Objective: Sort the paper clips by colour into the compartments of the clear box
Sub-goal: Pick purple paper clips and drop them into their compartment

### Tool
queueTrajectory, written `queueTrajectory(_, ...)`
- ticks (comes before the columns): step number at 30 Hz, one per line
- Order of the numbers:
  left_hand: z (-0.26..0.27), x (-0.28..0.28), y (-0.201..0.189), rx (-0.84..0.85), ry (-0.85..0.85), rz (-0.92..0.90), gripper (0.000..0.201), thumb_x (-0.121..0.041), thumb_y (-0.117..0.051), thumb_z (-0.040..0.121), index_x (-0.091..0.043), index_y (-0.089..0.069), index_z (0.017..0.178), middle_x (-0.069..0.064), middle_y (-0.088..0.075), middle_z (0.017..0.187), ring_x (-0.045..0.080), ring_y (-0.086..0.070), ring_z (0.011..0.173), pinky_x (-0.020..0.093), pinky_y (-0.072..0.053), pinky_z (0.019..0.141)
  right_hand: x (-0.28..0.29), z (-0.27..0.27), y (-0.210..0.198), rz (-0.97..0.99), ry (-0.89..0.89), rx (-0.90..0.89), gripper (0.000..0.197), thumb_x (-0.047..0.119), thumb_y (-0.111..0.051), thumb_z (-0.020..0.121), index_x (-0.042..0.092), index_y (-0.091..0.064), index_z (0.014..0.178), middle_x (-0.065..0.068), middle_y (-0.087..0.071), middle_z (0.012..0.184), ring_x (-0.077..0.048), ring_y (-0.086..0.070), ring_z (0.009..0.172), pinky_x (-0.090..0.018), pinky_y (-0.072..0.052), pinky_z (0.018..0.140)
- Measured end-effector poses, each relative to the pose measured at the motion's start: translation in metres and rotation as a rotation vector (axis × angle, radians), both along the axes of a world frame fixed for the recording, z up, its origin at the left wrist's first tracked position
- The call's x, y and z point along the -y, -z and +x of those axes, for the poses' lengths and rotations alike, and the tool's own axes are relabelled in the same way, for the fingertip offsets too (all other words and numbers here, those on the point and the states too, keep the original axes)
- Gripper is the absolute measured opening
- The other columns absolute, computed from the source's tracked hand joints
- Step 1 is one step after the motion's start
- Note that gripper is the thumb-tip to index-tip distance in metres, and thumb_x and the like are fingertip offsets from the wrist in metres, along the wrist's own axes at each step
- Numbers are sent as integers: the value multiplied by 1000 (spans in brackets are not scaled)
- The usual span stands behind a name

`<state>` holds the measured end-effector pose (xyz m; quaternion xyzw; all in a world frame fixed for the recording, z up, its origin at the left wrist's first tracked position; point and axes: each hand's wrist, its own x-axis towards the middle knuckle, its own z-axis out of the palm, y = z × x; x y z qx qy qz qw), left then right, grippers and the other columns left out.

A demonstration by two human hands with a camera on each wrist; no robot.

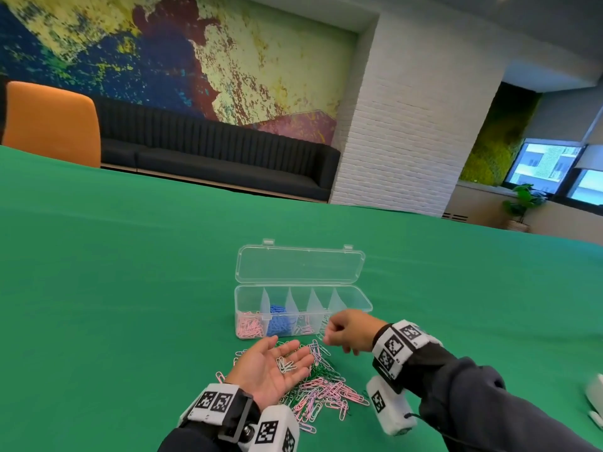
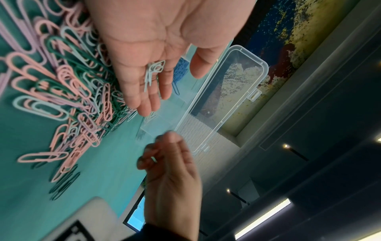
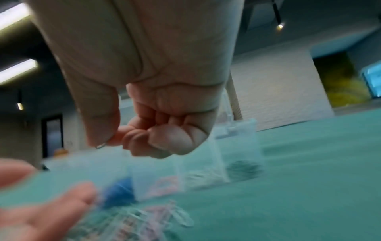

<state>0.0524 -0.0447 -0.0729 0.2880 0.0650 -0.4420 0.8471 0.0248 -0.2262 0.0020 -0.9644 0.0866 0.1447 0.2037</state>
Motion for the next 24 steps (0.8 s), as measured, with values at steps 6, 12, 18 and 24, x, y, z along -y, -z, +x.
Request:
queueTrajectory(6,-1,1,-2,-8,12,-11,43,-29,-33,100,7,-53,110,28,-64,98,39,-60,92,42,-57,64,-14,9,-6,-101,1,41,13,25,-53,94,15,-54,86,3,-55,75,-12,-52,63,-16,-39,50)
queueTrajectory(12,1,-1,0,-20,-3,-42,43,-29,-33,100,8,-54,110,28,-65,96,39,-66,81,42,-58,57,-12,20,30,-353,116,-112,26,26,-56,91,7,-55,74,-13,-67,111,-23,-61,85,-25,-46,60)
queueTrajectory(18,0,-2,0,-10,-10,-16,42,-28,-33,100,8,-54,109,26,-64,94,39,-59,92,43,-57,57,-18,27,29,-411,97,-153,25,22,-54,92,5,-53,73,-14,-63,119,-24,-59,93,-30,-48,86)
queueTrajectory(24,1,-2,2,0,-14,10,42,-28,-34,100,7,-53,110,26,-63,95,39,-59,91,42,-57,58,-15,16,13,-103,172,-88,26,23,-58,89,14,-49,66,1,-51,62,-10,-43,49,-19,-38,47)
